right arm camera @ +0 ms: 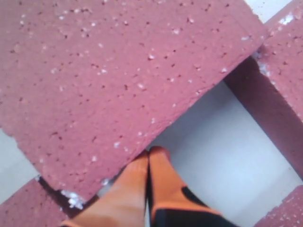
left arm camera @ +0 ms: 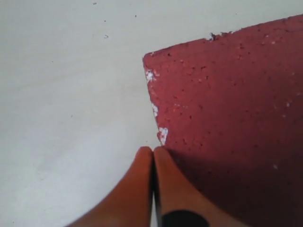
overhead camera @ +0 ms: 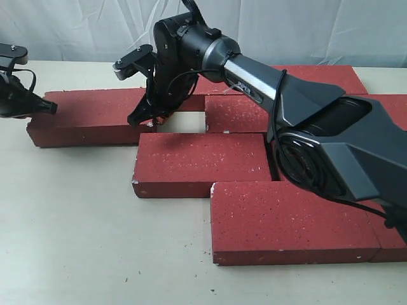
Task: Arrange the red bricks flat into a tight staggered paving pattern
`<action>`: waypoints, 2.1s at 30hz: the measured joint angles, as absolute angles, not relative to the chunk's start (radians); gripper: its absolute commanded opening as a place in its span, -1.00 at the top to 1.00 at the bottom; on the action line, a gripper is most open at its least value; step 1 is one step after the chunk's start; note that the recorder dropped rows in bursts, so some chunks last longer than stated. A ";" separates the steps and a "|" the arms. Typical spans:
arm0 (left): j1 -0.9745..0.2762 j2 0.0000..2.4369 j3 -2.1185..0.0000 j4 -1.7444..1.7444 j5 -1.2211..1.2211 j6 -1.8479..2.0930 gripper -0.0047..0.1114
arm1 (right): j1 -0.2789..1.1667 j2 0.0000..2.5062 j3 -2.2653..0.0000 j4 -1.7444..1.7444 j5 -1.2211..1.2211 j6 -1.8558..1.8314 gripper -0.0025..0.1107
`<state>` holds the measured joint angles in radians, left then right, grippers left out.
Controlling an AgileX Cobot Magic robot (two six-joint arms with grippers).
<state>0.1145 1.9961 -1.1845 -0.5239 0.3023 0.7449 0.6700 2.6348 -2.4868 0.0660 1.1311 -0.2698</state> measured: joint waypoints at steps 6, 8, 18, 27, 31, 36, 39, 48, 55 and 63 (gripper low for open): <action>0.114 1.972 -1.185 -0.513 0.310 0.745 0.92 | 0.683 2.631 -2.487 0.050 1.148 -0.274 0.97; 0.113 1.969 -1.185 -0.513 0.312 0.745 0.92 | 0.691 2.629 -2.487 0.049 1.186 -0.276 0.97; 0.111 1.969 -1.185 -0.539 0.326 0.745 0.92 | 0.709 2.629 -2.487 -0.041 1.196 -0.279 0.97; 0.102 1.976 -1.185 -0.595 0.360 0.743 0.92 | 0.714 2.606 -2.487 -0.181 1.230 -0.232 0.97; 0.097 1.980 -1.185 -0.614 0.368 0.741 0.92 | 0.712 2.564 -2.487 -0.207 1.235 -0.214 0.97; 0.095 1.980 -1.185 -0.626 0.356 0.741 0.92 | 0.709 2.591 -2.487 -0.208 1.233 -0.201 0.97; 0.091 1.980 -1.185 -0.632 0.318 0.743 0.92 | 0.709 2.625 -2.487 -0.276 1.232 -0.173 0.97; 0.091 1.980 -1.185 -0.621 0.321 0.743 0.92 | 0.709 2.589 -2.485 -0.324 1.229 -0.155 0.97; 0.127 1.980 -1.185 -0.580 0.375 0.743 0.92 | 0.709 2.453 -2.406 -0.241 1.216 -0.162 0.97; 0.158 1.978 -1.185 -0.583 0.395 0.741 0.92 | 0.709 2.218 -2.032 -0.172 1.216 -0.229 0.97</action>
<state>0.1578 1.9780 -1.1845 -0.5835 0.3949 0.7412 0.7090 2.2176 -2.0317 -0.1715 1.2157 -0.2288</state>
